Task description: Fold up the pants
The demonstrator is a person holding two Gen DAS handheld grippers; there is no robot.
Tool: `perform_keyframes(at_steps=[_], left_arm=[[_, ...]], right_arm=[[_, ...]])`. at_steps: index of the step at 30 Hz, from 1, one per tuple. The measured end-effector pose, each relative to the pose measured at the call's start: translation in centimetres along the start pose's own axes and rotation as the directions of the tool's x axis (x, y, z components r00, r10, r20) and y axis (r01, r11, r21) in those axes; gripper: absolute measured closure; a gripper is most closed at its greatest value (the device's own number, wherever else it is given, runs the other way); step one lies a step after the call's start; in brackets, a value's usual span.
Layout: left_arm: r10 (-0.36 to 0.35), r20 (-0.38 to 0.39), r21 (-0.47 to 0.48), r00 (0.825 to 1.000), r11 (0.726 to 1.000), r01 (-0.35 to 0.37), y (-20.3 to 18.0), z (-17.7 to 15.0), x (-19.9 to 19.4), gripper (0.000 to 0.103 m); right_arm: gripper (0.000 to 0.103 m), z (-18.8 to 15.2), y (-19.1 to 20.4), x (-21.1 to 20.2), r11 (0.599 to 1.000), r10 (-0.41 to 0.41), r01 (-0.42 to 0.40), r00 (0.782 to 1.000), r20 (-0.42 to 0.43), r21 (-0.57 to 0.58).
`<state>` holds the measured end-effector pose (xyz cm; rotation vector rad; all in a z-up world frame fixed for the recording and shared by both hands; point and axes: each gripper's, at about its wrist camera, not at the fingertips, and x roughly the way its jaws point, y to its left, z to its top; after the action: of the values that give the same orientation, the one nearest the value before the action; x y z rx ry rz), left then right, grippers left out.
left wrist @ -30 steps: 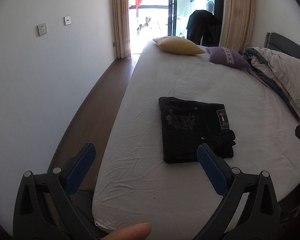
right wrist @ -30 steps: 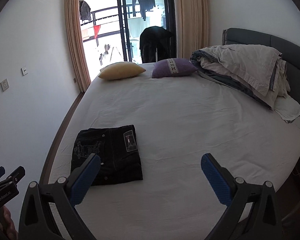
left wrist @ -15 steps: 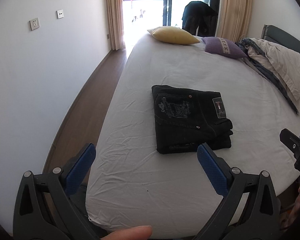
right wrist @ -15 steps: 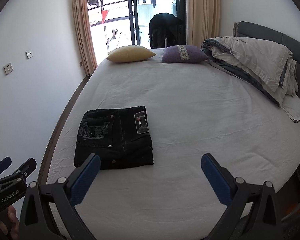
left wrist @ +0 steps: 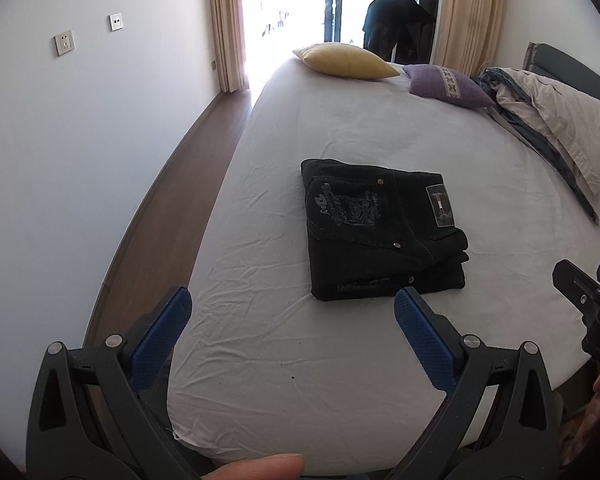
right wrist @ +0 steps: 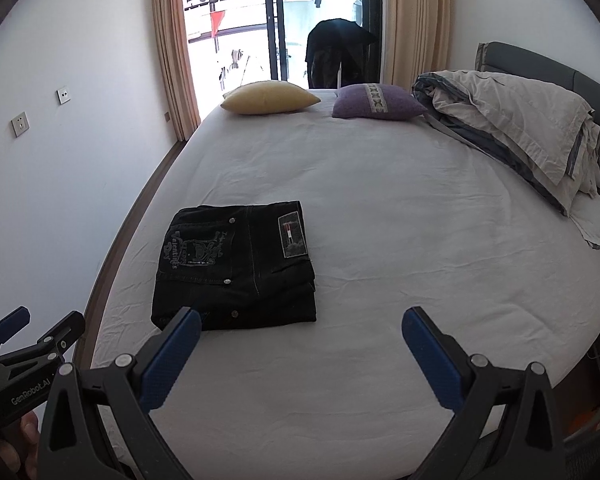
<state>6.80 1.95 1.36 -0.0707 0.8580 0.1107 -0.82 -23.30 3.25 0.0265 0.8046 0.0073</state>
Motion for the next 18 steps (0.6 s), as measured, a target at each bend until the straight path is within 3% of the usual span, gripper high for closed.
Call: perform_keyframes(at_steps=[18], left_arm=[[0.003,-0.015,0.002,1.000,1.000,-0.003,-0.56,-0.27,0.93,0.000]], right_arm=[[0.000,-0.57,1.00,0.55,1.000,0.017,-0.017,1.000,-0.022,-0.019]])
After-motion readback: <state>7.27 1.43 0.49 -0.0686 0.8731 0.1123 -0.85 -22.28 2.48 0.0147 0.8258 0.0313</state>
